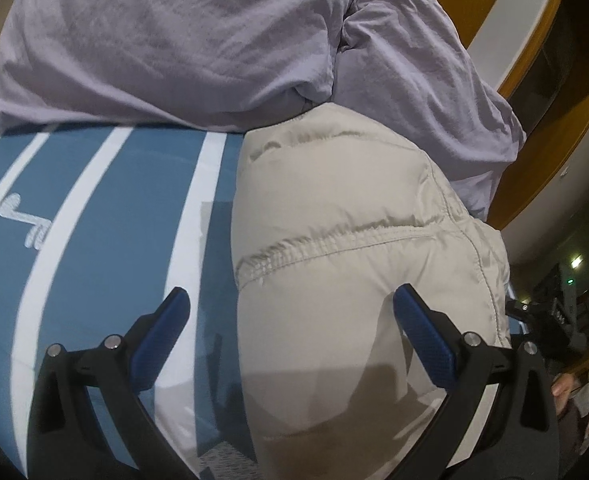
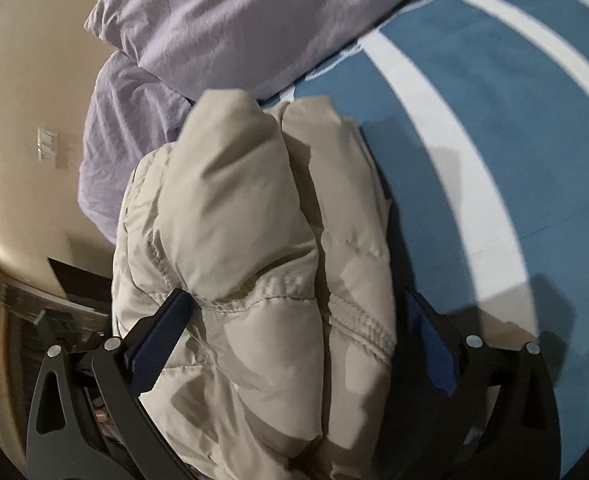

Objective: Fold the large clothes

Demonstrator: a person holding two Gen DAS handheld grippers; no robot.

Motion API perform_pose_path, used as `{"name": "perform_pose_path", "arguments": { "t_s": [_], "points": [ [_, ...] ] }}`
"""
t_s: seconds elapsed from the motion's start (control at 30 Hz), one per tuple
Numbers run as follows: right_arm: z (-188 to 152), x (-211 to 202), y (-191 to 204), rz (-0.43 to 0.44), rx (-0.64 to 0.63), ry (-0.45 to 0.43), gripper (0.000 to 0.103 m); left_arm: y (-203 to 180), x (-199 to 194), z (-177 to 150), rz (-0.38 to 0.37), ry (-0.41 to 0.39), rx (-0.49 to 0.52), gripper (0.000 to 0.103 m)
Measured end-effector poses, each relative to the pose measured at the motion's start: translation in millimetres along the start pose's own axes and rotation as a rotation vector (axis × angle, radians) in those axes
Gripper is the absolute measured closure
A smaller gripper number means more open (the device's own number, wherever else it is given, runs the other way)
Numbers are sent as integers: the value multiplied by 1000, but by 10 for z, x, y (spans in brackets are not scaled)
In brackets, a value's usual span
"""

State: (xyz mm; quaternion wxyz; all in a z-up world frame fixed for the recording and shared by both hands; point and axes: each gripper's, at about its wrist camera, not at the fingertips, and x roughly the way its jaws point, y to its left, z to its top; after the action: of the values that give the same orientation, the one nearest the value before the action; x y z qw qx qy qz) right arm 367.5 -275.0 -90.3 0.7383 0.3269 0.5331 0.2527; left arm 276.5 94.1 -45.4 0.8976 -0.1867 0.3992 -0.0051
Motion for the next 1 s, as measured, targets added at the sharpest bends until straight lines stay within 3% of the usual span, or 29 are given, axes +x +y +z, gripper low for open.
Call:
{"name": "perform_pose_path", "arguments": {
  "t_s": [0.23, 0.77, 0.9, 1.0],
  "points": [
    [3, 66, -67, 77, 25, 40, 1, 67, 105, 26, -73, 26, -56, 2],
    [52, 173, 34, 96, -18, 41, 1, 133, 385, 52, -205, 59, -145, 2],
    [31, 170, 43, 143, -26, 19, 17, 186, 382, 48, -229, 48, -169, 3],
    [34, 149, 78, 160, -44, 3, 28, 211, 339, 53, -251, 38, -178, 9]
  ]
}}
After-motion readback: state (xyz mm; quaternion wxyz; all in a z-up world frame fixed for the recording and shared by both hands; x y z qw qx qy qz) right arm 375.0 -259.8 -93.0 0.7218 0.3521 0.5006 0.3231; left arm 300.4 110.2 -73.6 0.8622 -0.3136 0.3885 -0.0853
